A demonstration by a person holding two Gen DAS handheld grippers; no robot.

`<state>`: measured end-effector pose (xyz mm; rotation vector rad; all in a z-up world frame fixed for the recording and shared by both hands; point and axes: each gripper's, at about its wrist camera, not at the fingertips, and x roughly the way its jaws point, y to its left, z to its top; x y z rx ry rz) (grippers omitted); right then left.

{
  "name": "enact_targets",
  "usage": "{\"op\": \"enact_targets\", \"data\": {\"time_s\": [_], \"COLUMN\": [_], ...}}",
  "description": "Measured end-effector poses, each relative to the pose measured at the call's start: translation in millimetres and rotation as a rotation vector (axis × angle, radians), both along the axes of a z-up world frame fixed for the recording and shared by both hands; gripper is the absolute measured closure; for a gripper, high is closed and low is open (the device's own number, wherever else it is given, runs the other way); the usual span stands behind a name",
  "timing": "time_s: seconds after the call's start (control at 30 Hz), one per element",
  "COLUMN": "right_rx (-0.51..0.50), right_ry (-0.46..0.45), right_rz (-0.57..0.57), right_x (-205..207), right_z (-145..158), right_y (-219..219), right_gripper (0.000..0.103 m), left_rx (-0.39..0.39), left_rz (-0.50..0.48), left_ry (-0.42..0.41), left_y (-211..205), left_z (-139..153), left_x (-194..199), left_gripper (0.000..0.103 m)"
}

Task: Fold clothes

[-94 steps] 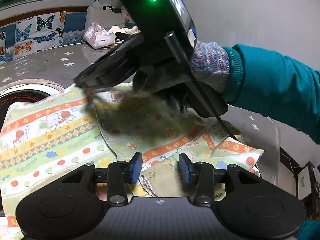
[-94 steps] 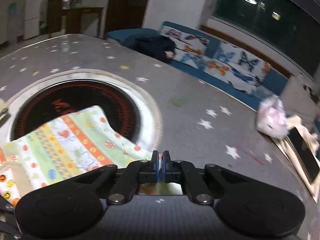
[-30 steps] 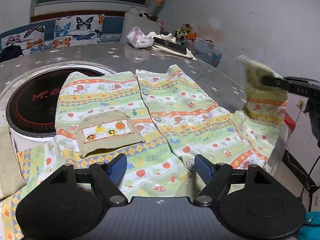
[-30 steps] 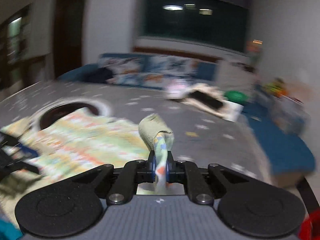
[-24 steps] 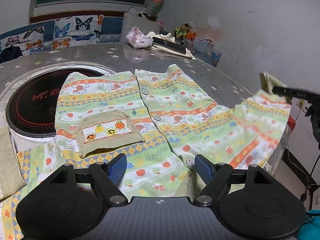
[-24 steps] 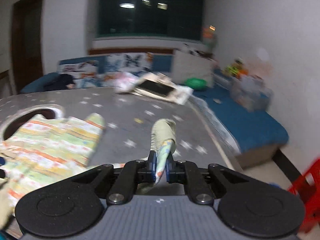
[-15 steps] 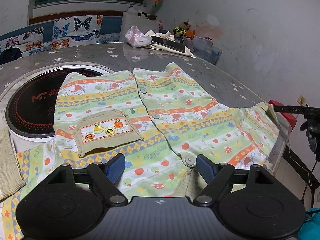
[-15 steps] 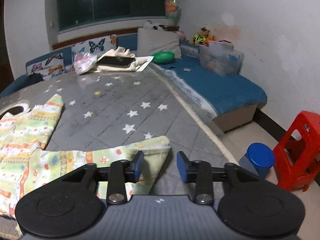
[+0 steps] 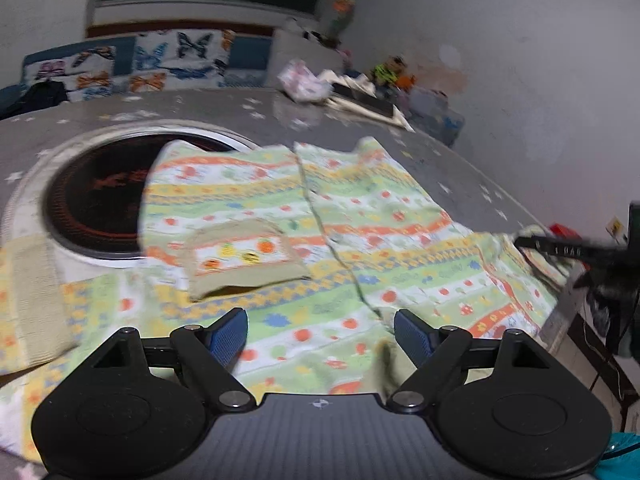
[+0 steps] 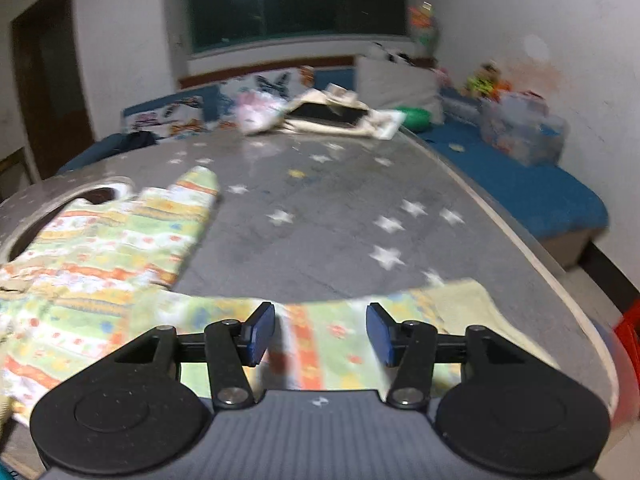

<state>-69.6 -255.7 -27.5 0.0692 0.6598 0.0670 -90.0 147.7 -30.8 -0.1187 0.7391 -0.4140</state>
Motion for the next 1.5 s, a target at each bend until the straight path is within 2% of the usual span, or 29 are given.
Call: {"op": "enact_targets", "data": {"time_s": [0.13,0.2,0.3,0.43,0.57,0.77,0.97,1.07,1.17,1.3,1.43,1.5], "right_rx": [0.036,0.044,0.034,0.03,0.035,0.033,0.035,0.036,0.011,-0.032,-0.036,0.003], "right_ry": [0.003,0.007,0.011,0.011,0.013,0.013,-0.001,-0.006,-0.013,-0.03,0.005,0.04], "right_rz": [-0.067,-0.063,-0.054,-0.054,-0.051,-0.037,-0.02,0.0,0.004,0.013,0.035,0.038], "right_x": [-5,-6,-3,5,7,8,9,10,11,9,12,18], "right_z": [0,0,-1,-4,-4,-5,-8,-10,-13,-16,-12,-5], "right_y": [-20,-22,-18,-13,-12,-10,-8,-5,-1,4,2,0], "right_gripper": [0.05,0.047,0.037,0.029,0.027,0.02,0.012,0.0,0.0,0.0,0.0,0.0], "left_rx": [-0.018,0.005,0.039,0.086,0.132,0.25,0.249,0.238,0.213,0.196,0.195,0.199], "left_rz": [0.096,0.153,0.238,0.352,0.466,0.768,0.952,0.951,0.871,0.751,0.704,0.692], "left_ry": [-0.021,-0.024,-0.029,-0.035,-0.041,-0.016,0.015,-0.018,-0.062,-0.073,-0.052,-0.039], "left_y": [31,42,60,83,106,144,178,175,160,135,123,119], "left_z": [4,2,0,-3,-7,-14,-10,-1,9,8,1,-3], "left_x": [-7,-7,-9,-10,-12,-17,-32,-37,-33,-11,6,11], "left_gripper": [0.02,0.02,0.021,0.021,0.022,0.022,0.022,0.022,0.021,0.02,0.018,0.017]}}
